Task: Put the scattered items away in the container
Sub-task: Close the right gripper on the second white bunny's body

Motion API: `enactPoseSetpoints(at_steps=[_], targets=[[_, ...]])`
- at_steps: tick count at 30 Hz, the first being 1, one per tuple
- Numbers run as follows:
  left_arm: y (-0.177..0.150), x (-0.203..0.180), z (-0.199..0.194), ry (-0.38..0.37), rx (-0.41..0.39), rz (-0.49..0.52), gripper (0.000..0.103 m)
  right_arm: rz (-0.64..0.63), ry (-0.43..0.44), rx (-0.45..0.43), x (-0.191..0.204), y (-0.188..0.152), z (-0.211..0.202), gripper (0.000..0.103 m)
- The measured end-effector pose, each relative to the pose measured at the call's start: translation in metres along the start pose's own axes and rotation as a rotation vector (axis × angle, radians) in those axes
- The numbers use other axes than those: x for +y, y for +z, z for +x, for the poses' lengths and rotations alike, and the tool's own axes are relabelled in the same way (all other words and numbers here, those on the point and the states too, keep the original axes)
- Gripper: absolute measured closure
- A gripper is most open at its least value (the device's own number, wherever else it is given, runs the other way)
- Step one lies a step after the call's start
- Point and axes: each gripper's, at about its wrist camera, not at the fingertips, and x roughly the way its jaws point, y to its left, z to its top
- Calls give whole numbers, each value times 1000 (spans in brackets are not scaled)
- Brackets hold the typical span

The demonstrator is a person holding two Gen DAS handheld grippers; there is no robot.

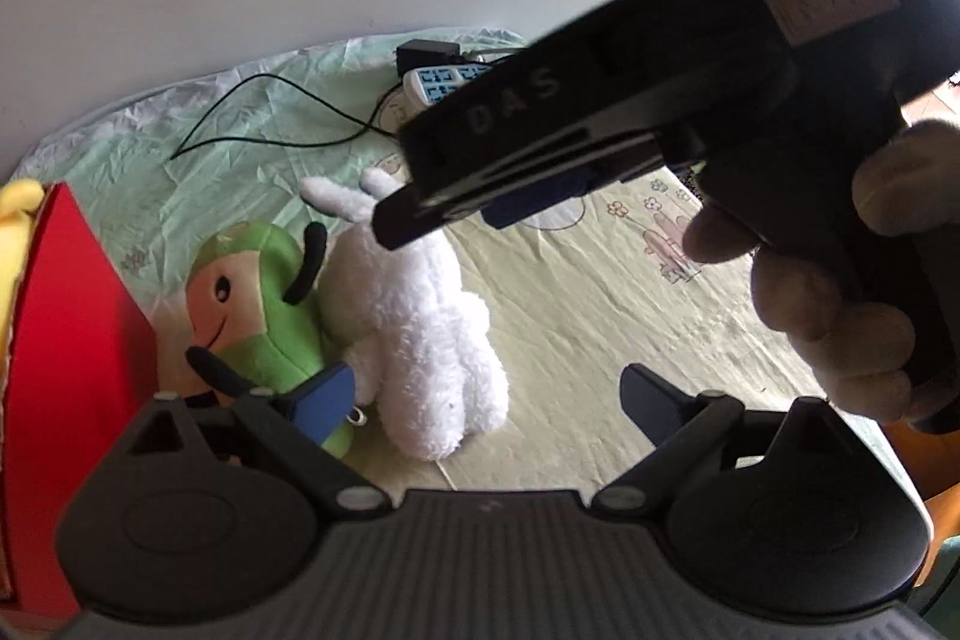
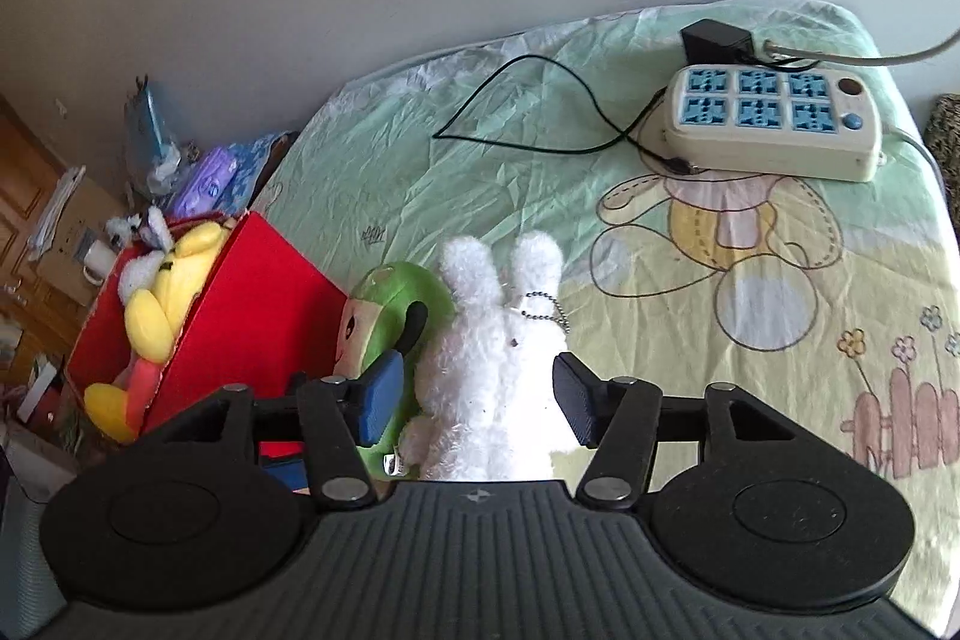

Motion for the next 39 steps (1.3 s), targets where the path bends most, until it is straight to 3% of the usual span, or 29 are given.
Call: enactPoseSetpoints(at_steps=[2, 5, 6, 13, 18, 23, 30, 32, 35, 39], targets=[[-2, 3, 8, -15, 18, -18, 8, -42, -10, 26, 4, 4, 15, 37], [-5, 6, 20, -23, 44, -45, 8, -72, -35, 54, 2, 6, 33, 41], [-5, 7, 24, -25, 48, -49, 8, -59, -36, 69, -3, 5, 37, 47], [5, 1, 40, -100, 58, -69, 8, 221, 83, 16, -68, -8, 25, 48], [14, -12, 43, -123, 38, -25, 8, 267, 69, -18, -85, -18, 10, 48], [18, -20, 58, -124, 79, 33, 11, 314, 51, -31, -104, -20, 3, 47], [20, -18, 66, -139, 100, 22, 18, 355, 113, -48, -109, -9, -11, 43], [20, -19, 67, -139, 97, 31, 18, 323, 135, -45, -100, 0, -12, 40], [21, -22, 72, -125, 103, 47, 18, 187, 91, -21, -78, 15, -4, 35], [20, -16, 69, -164, 120, 21, 17, 135, 41, 45, -73, 21, 18, 41]])
